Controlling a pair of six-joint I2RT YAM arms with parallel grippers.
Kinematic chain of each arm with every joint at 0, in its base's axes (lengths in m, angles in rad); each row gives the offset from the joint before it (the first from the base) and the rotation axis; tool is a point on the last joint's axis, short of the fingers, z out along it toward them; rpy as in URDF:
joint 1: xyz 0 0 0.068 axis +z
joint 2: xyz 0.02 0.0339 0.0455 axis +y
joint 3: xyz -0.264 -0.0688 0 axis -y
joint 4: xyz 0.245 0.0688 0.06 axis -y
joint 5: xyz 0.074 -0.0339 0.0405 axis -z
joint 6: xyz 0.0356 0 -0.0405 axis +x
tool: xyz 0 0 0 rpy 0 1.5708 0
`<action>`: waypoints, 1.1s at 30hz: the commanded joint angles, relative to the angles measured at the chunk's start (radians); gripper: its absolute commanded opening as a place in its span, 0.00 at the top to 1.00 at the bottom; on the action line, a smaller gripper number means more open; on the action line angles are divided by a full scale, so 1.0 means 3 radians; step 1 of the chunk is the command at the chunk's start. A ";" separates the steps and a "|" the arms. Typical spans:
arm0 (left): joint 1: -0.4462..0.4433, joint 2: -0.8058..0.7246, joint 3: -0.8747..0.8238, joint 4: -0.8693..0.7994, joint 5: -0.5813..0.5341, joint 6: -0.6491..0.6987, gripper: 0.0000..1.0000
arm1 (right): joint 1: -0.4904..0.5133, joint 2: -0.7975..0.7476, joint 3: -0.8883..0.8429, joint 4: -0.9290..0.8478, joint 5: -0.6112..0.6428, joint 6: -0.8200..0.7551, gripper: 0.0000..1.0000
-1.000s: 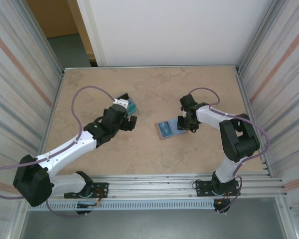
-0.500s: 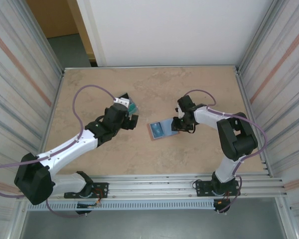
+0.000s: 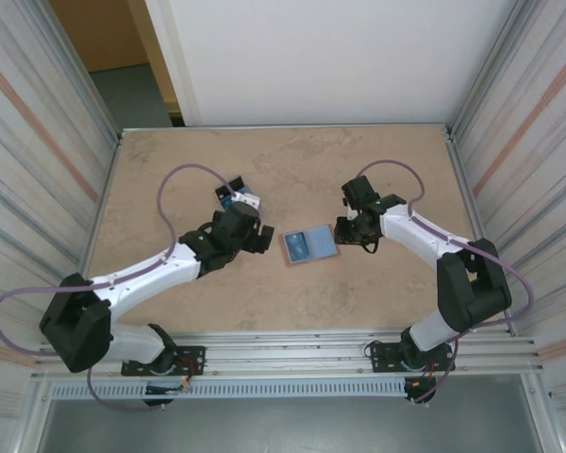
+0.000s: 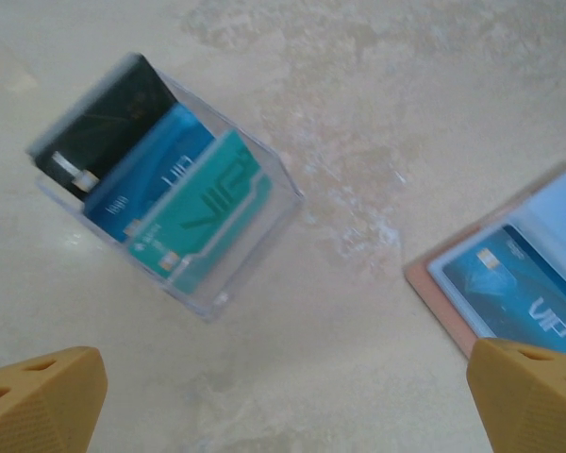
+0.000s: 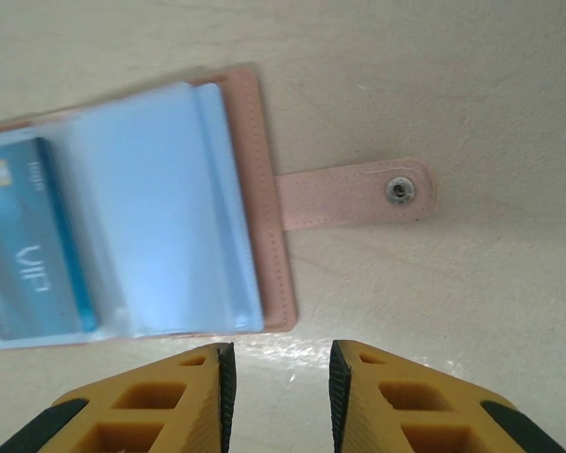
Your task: Take the credit cards out of the card holder
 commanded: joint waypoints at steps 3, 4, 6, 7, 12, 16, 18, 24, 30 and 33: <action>-0.0132 0.0308 0.0062 0.0203 -0.0051 -0.0303 0.01 | 0.0130 -0.0074 0.0112 0.0039 -0.0269 0.0172 0.68; -0.0144 0.0363 0.0059 0.0231 -0.0046 -0.0339 0.01 | 0.0130 -0.0052 0.0105 0.0111 -0.0387 0.0189 0.68; -0.0151 0.0496 0.0049 0.0311 0.0002 -0.0424 0.01 | 0.0134 0.0048 0.0087 0.0262 -0.0615 0.0223 0.69; -0.0152 0.0555 0.0039 0.0346 0.0032 -0.0453 0.01 | 0.0135 0.0095 0.0086 0.0317 -0.0684 0.0236 0.70; -0.0148 0.0825 0.0073 0.0423 0.0146 -0.0538 0.01 | 0.0156 0.0396 0.0127 0.0525 -0.0961 0.0255 0.73; -0.0156 0.0979 0.0120 0.0447 0.0214 -0.0532 0.01 | 0.0156 0.0592 0.0161 0.0645 -0.1117 0.0236 0.73; -0.0159 0.1056 0.0154 0.0458 0.0236 -0.0515 0.01 | 0.0156 0.0680 0.0177 0.0696 -0.1177 0.0220 0.73; -0.0163 0.1271 0.0277 0.0429 0.0255 -0.0465 0.01 | 0.0149 0.0873 0.0227 0.0766 -0.1267 0.0189 0.74; -0.0162 0.1389 0.0335 0.0384 0.0269 -0.0452 0.01 | 0.0150 0.0958 0.0220 0.0821 -0.1330 0.0169 0.75; -0.0167 0.1431 0.0343 0.0364 0.0278 -0.0444 0.01 | 0.0150 0.0986 0.0209 0.0852 -0.1374 0.0175 0.76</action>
